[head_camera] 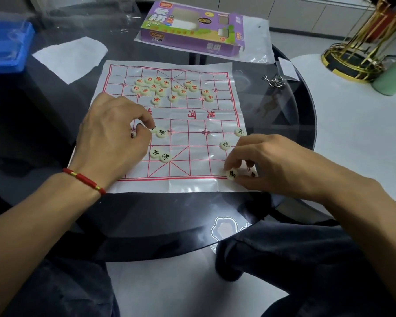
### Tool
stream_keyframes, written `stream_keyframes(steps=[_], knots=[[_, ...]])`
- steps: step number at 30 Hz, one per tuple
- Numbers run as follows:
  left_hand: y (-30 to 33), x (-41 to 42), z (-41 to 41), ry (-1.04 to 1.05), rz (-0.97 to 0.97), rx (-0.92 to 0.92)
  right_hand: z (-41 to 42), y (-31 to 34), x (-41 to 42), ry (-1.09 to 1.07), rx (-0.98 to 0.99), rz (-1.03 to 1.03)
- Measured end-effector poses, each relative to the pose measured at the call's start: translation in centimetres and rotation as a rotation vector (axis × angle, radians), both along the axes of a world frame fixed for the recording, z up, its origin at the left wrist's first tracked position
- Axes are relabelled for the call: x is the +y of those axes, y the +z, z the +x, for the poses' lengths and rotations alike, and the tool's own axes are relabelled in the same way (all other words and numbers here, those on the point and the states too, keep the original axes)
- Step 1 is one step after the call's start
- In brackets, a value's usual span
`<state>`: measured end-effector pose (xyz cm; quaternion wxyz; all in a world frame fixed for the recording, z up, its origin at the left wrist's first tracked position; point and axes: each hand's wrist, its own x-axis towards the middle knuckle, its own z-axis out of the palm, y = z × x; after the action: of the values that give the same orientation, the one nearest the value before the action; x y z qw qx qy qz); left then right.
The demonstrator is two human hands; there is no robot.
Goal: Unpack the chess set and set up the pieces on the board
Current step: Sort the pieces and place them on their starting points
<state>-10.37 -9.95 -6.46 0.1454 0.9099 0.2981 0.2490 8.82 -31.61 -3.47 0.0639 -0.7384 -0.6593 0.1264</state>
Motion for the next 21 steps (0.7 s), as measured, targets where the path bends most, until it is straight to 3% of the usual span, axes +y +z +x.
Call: stream_keyframes(steps=[21], knots=[[-0.1,0.6,-0.1,-0.016,0.0,-0.017,0.1,1.8,1.7,-0.005,-0.046,-0.149]])
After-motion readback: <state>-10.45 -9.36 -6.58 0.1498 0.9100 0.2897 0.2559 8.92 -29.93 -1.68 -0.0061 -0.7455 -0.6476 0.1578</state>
